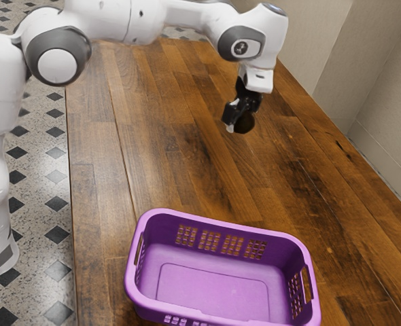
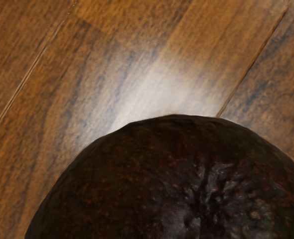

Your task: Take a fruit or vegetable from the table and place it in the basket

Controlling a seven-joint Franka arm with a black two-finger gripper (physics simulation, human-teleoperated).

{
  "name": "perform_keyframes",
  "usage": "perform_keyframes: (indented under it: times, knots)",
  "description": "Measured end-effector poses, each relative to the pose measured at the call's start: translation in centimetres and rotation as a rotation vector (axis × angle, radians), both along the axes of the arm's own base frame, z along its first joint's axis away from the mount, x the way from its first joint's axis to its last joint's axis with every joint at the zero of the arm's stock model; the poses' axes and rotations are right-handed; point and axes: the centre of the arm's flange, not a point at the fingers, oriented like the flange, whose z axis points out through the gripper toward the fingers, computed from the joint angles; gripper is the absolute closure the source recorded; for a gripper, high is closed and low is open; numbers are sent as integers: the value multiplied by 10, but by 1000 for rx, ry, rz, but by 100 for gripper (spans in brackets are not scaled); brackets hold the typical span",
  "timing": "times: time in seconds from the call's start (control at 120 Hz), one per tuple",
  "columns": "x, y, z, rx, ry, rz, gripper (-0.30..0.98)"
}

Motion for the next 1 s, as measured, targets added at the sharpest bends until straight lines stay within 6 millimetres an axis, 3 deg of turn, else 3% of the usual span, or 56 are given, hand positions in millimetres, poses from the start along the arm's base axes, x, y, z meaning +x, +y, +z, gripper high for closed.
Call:
perform_keyframes:
  times: [0.133, 0.267, 0.492, 0.717, 0.8, 1.0]
  knots:
    - [-10, -105, 21, -36, -17, -152, 39]
    - [-28, -170, 36, -52, -19, -222, 41]
    - [-69, -229, 41, -39, 12, -245, 44]
    - [-111, -309, 40, -60, 40, -306, 42]
    - [-122, -327, 22, -58, 76, -307, 41]
    - [-130, -347, -20, -82, 121, -276, 42]
